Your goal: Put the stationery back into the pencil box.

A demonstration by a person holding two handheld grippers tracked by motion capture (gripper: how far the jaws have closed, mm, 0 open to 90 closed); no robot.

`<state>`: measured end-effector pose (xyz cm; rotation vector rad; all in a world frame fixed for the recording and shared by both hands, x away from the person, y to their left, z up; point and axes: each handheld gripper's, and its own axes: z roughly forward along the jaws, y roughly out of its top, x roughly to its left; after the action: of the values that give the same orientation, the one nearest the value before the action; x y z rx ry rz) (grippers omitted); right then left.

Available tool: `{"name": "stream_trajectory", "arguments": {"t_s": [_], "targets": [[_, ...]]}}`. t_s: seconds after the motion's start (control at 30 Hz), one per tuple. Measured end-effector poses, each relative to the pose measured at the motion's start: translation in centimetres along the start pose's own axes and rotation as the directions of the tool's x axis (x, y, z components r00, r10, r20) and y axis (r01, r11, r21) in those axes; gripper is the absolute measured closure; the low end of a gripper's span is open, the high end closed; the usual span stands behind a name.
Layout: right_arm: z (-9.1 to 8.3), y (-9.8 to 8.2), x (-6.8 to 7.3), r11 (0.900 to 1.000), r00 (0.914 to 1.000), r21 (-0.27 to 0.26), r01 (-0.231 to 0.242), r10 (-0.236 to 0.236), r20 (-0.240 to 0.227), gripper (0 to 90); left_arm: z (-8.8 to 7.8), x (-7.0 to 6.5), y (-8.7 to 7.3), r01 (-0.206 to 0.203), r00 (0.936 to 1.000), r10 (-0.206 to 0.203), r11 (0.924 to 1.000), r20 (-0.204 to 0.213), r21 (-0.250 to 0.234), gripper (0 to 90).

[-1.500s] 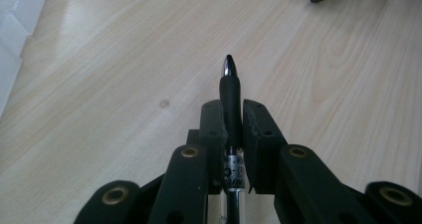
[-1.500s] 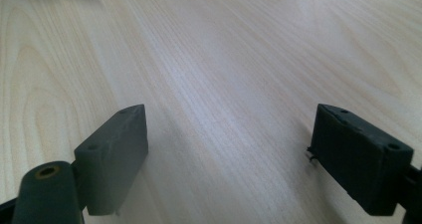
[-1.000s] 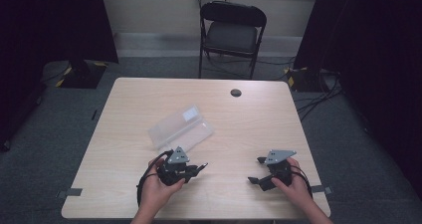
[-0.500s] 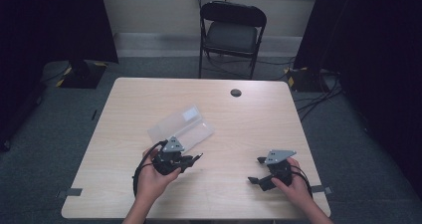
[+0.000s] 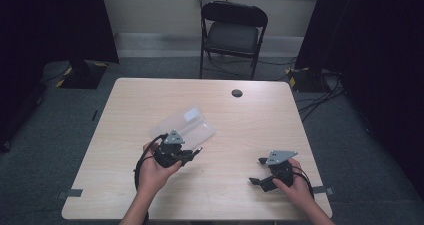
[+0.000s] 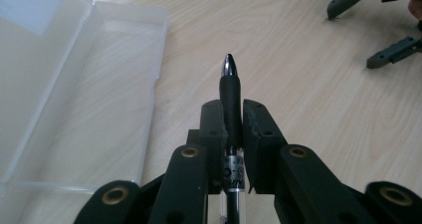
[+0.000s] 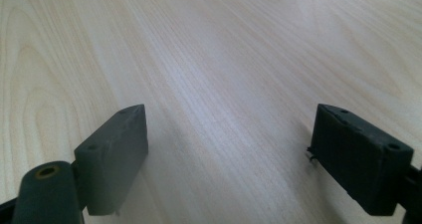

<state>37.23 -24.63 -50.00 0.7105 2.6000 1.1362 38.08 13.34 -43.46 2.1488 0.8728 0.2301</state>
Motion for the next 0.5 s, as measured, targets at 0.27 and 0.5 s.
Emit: {"name": "stream_trajectory", "arguments": {"t_s": [0.27,0.5], "targets": [[0.0,0.0,0.0,1.000,1.0000,0.000,0.000,0.000,0.000,14.3,0.3,0.6,0.7,-0.007,0.9998,0.007,0.9999,-0.019,0.010,80.1],[0.0,0.0,0.0,1.000,1.0000,0.000,0.002,-0.002,-0.001,14.3,0.7,0.9,1.3,0.008,0.9997,-0.008,0.9999,-0.023,-0.007,80.2]]}}
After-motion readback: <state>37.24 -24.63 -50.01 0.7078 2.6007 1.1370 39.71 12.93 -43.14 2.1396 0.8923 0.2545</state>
